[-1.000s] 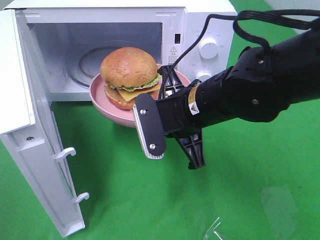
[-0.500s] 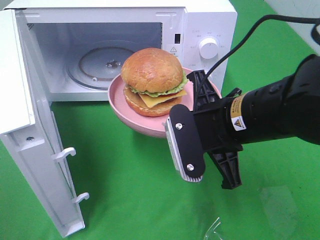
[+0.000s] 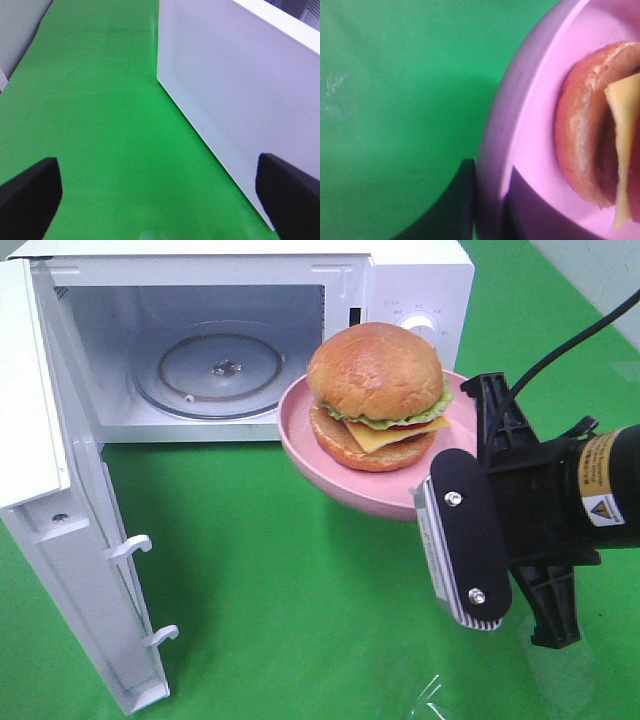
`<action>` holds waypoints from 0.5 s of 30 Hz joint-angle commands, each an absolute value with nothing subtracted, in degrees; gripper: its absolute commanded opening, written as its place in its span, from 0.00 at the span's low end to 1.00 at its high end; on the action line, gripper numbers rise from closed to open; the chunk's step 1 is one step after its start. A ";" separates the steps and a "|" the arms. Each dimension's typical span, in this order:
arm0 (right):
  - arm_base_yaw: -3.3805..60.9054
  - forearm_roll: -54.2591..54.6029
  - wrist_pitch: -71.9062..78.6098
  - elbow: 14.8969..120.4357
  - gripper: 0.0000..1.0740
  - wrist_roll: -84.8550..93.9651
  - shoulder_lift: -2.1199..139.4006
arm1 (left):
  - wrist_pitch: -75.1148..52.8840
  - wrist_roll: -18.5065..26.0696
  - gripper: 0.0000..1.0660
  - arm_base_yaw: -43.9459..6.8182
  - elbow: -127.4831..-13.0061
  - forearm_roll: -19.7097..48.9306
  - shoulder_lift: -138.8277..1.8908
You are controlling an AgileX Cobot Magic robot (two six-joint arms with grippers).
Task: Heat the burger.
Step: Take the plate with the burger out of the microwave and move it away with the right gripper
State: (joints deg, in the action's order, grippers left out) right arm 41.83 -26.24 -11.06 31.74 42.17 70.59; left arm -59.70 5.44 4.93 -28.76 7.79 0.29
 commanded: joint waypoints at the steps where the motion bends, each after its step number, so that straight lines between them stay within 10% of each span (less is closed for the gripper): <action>1: 41.60 -29.68 -12.15 32.03 0.00 37.93 67.72 | -59.64 5.27 0.91 5.10 -28.59 8.08 0.80; 15: 41.60 -37.24 -30.08 32.03 0.00 18.68 61.08 | -59.64 5.27 0.91 5.10 -28.59 8.08 0.80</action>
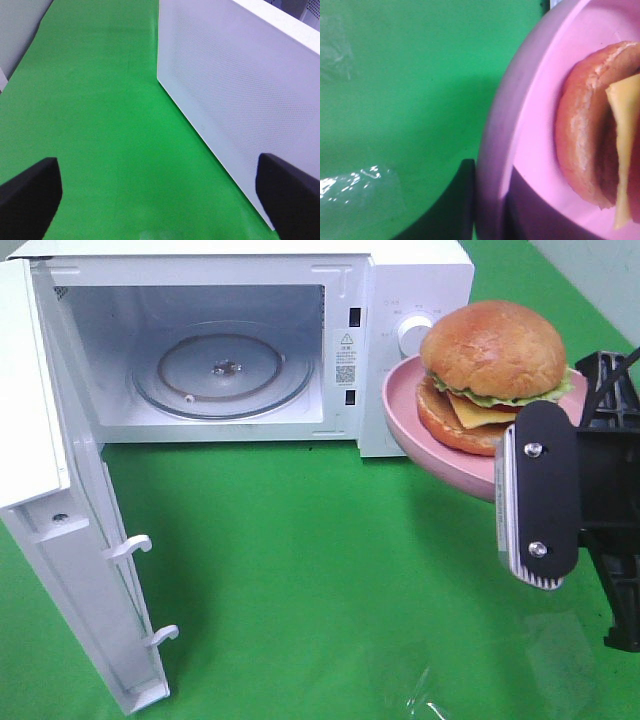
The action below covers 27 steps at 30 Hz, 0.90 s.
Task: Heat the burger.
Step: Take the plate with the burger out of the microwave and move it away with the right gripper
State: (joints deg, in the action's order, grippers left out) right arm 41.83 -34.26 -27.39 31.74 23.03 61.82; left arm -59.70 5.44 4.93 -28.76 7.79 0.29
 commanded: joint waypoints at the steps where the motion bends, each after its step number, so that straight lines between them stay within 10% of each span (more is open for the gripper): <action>1: 41.60 -38.27 -33.40 32.03 0.00 15.30 61.08 | -59.64 5.27 0.91 5.10 -28.59 8.08 0.80; 27: 41.60 -48.76 -59.01 32.03 0.01 -26.64 64.00 | -59.64 5.27 0.91 5.10 -28.59 8.08 0.80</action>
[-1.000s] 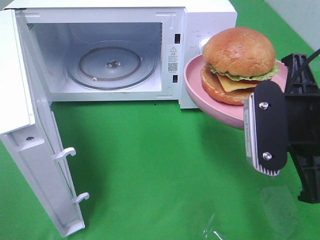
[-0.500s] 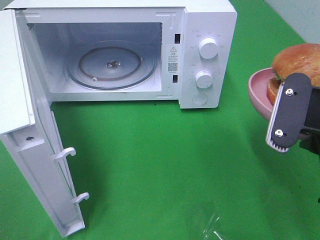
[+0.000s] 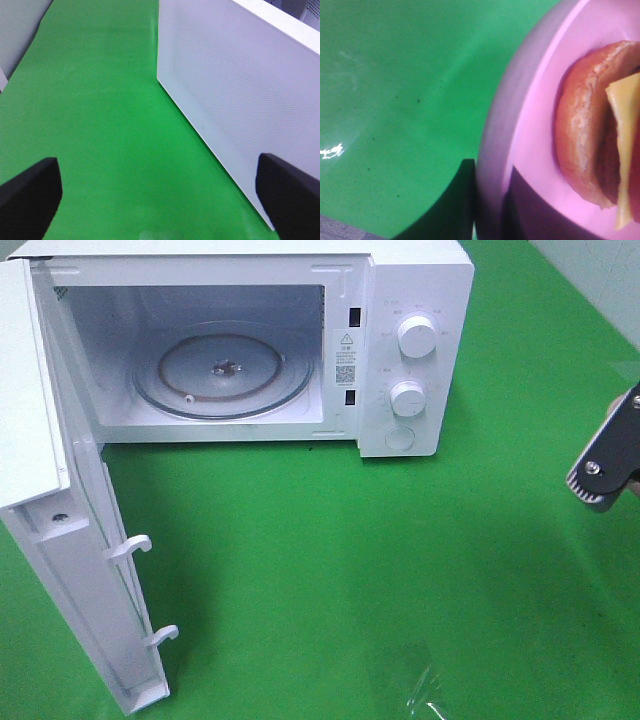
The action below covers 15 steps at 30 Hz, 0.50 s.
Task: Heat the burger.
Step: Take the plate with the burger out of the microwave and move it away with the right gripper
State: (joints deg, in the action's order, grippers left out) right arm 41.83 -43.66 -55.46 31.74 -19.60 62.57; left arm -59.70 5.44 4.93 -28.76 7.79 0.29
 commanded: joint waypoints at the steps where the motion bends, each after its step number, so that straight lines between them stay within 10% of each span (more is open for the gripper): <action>1: 41.60 -48.76 -59.01 32.03 0.01 -26.64 64.00 | -59.64 5.27 0.91 5.10 -28.59 8.08 0.80; 15: 41.48 -50.48 -59.76 32.14 0.03 -52.25 80.79 | -59.64 5.27 0.91 5.10 -28.59 8.08 0.80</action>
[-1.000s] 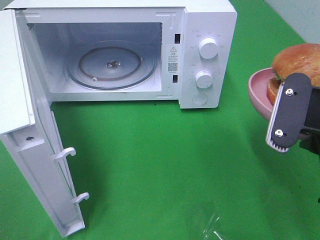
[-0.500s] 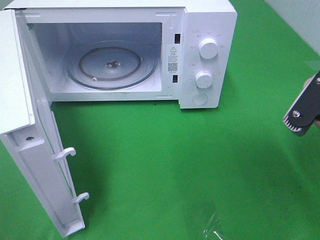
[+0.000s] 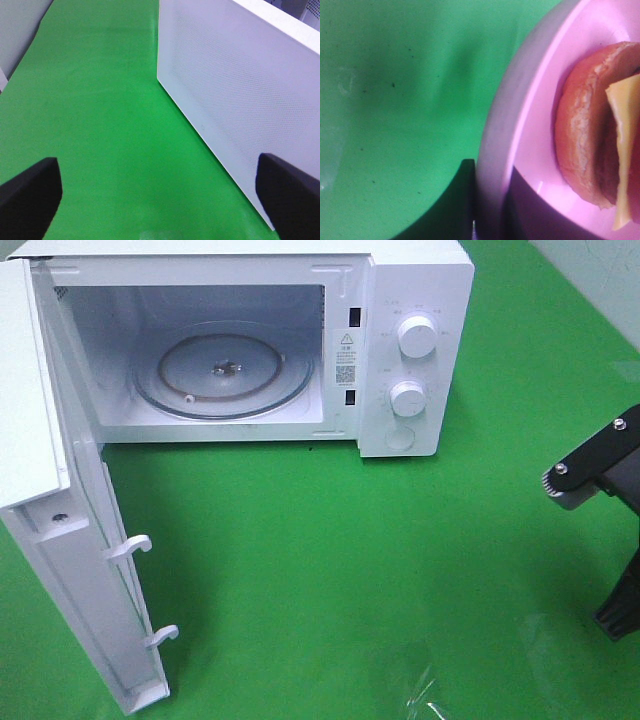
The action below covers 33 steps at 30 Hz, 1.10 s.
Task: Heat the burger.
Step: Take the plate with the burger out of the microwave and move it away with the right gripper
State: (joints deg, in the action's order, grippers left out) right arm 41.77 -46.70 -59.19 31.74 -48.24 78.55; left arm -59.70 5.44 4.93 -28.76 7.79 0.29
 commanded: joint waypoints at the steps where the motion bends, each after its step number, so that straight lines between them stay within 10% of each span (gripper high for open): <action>1: 41.48 -50.48 -59.76 32.14 0.03 -52.25 80.79 | -59.64 5.27 0.91 5.10 -28.59 8.08 0.80; 33: 31.40 -59.47 -45.95 32.14 0.05 -70.36 104.28 | -59.64 5.27 0.91 5.10 -28.59 8.08 0.80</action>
State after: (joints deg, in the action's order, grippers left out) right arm 31.80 -57.41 -42.91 32.09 -69.67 104.16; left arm -59.70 5.44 4.93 -28.76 7.79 0.29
